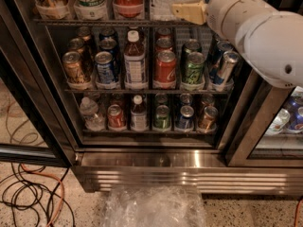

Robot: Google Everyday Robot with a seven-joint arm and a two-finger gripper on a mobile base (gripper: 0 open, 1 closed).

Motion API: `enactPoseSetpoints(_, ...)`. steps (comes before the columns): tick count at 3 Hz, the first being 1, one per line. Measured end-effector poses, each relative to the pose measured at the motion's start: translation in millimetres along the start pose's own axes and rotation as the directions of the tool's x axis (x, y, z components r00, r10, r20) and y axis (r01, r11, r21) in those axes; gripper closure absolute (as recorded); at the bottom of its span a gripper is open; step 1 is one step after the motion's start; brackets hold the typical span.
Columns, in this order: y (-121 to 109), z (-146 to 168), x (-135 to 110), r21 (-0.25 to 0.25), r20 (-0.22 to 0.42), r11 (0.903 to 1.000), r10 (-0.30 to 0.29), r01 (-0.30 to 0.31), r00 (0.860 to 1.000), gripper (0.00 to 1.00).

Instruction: Pick redbull can from top shelf of fridge

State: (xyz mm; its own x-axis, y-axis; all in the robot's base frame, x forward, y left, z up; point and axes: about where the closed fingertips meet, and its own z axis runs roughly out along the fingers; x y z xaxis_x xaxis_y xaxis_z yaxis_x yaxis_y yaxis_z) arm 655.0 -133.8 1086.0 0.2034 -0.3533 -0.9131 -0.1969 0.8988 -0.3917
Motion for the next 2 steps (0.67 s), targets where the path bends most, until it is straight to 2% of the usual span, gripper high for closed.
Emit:
enactPoseSetpoints(1, 8.1, 6.1, 1.8, -0.005, 0.002, 0.9996, 0.026, -0.026, 1.000, 0.21)
enactPoseSetpoints(2, 17.8, 7.8, 4.7, -0.003, -0.006, 0.9979, 0.064, -0.064, 0.998, 0.34)
